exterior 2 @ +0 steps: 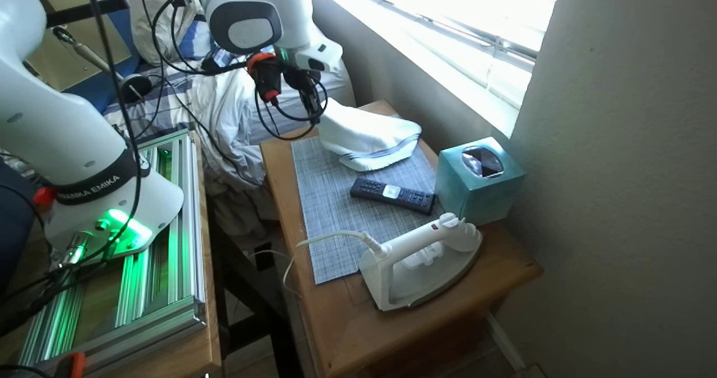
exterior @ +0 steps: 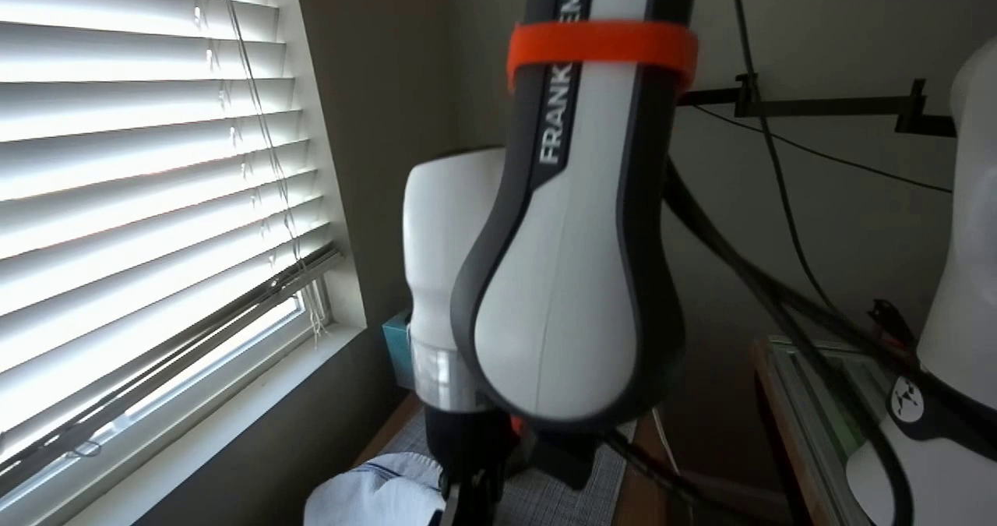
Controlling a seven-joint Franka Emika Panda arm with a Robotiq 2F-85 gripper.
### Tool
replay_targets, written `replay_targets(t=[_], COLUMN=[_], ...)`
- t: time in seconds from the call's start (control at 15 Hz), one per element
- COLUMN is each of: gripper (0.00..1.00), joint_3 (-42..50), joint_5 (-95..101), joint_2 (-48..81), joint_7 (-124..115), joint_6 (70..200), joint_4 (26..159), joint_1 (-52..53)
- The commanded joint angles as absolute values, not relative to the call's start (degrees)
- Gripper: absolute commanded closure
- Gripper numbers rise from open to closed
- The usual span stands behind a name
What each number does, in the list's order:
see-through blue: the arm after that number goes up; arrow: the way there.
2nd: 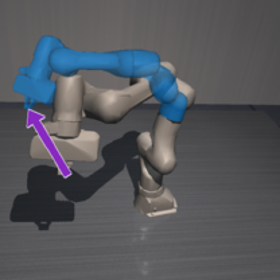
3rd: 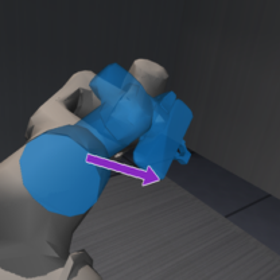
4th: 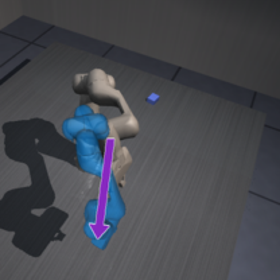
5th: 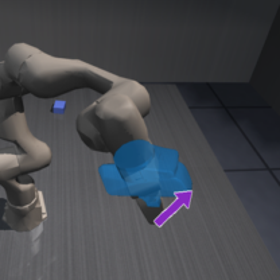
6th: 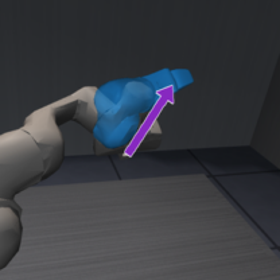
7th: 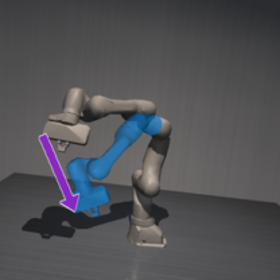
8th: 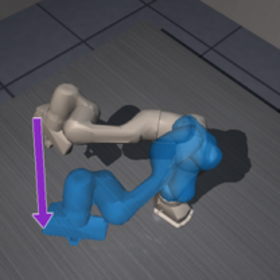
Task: Fold the kitchen towel
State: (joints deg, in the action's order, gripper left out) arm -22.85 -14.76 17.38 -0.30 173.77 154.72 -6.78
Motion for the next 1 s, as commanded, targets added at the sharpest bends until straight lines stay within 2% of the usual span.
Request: replay_targets(t=[0.0, 0.2, 0.27, 0.4, 0.6, 0.93], gripper=[0.99, 0.99, 0.99, 0.99, 0.99, 0.99], joint_3=[-32.93, -33.81, -25.48, -18.77, -11.70, -8.26], joint_5=[-21.74, -22.39, -24.88, -23.70, -10.99, -10.25], joint_2=[5.00, -1.31, -4.36, -8.37, -8.46, -2.76], joint_7=[8.84, 13.59, 16.31, 17.79, 13.22, 13.27], joint_6=[169.82, 155.07, 151.26, 146.46, 133.66, 135.63], joint_4=[158.25, 156.51, 156.11, 156.12, 153.78, 151.64], joint_1=[-18.00, -20.96, -12.92, -8.39, -4.24, 1.46])
